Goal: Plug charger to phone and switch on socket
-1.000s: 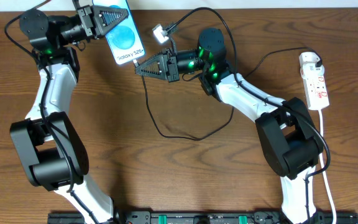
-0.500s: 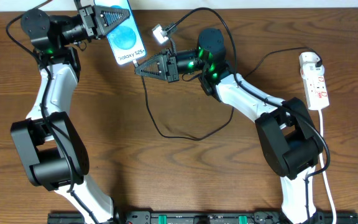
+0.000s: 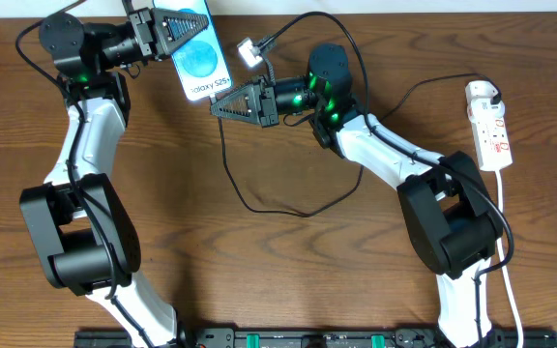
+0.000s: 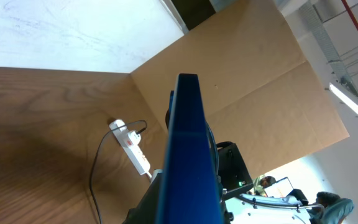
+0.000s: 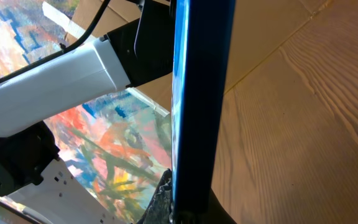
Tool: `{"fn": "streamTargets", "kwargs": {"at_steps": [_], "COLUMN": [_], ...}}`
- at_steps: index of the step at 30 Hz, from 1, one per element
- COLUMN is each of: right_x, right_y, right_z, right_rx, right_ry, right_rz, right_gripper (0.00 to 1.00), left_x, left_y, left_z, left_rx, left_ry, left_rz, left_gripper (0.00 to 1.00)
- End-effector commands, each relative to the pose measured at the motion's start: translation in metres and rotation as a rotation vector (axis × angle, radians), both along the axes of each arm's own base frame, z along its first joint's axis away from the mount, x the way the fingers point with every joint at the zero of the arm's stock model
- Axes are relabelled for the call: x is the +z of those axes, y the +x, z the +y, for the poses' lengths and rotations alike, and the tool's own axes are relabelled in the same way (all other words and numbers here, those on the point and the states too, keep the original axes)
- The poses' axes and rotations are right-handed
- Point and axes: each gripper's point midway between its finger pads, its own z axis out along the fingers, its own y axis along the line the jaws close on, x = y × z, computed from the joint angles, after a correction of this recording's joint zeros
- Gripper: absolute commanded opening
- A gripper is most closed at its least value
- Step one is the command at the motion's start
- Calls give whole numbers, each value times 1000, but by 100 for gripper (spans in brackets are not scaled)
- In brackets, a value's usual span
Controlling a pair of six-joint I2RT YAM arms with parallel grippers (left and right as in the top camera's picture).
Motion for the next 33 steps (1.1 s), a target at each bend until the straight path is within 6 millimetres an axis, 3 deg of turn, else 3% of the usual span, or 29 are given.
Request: {"fn": "streamTargets", "kwargs": {"at_steps": [1, 14, 21, 33], "right_x": [8, 8, 20, 23], "right_y": [4, 11, 13, 37], "right_z": [3, -2, -4, -3], "right_rx": [-32, -53, -72, -195], "right_ry": [14, 17, 54, 62], "right_rz": [-7, -6, -13, 119], "right_gripper": [1, 1, 1, 1], "left_x": [18, 15, 15, 15], "left_y": [-12, -18, -18, -18], "left_z": [-7, -8, -8, -8], "left_rx": [-26, -59, -58, -58], "left_ry": [15, 32, 34, 34], "left_rz": [-45, -47, -58, -58], "left_gripper": [7, 7, 7, 7]}}
